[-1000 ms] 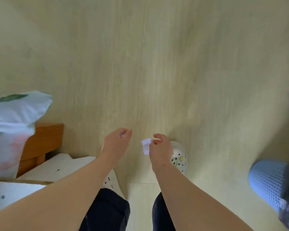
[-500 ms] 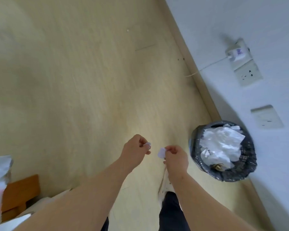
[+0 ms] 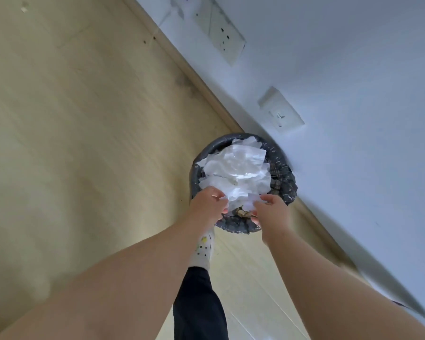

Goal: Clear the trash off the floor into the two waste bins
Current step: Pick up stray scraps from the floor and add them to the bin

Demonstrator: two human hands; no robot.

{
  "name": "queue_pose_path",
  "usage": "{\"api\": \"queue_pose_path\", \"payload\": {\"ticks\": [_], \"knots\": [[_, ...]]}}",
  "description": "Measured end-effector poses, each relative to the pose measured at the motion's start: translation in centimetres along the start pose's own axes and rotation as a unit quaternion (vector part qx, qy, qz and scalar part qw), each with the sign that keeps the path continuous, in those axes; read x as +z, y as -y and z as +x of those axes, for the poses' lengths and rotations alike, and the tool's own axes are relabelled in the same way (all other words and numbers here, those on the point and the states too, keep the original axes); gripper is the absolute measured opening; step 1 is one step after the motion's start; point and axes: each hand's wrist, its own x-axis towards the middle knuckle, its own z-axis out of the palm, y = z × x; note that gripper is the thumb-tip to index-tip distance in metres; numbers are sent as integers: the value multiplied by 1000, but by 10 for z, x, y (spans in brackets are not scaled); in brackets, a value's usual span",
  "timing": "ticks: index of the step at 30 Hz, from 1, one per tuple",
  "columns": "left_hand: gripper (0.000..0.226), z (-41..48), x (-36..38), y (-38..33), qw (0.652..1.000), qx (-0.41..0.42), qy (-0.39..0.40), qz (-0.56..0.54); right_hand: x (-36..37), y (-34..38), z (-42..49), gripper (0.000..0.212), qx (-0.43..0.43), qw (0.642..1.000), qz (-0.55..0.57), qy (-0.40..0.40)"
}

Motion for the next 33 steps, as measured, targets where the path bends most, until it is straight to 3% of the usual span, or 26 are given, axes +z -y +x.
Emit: {"api": "queue_pose_path", "payload": {"ticks": [2,5,10,13,20,25,33], "knots": [[31,5,11,-5,999,-21,30,-16,0,-2,9,39,13,1000,7,24],[33,3,13,-10,997,-59,35,-32,3,-8,10,50,27,999,8,44],[27,-23,-24,-18,997,-51,10,-53,15,8,-28,33,27,997,14,67],[23,-41,-44,-23,995,-43,-6,-92,19,21,-51,34,16,997,8,71],[5,-119,-155,-46,974,38,-87,-204,61,101,-168,18,-97,989,-2,112],[11,-206,-268,-43,922,94,-137,-349,114,152,-292,7,-171,971,11,166],[11,-386,-461,7,800,208,-235,-512,222,209,-551,6,-260,913,54,309]]}}
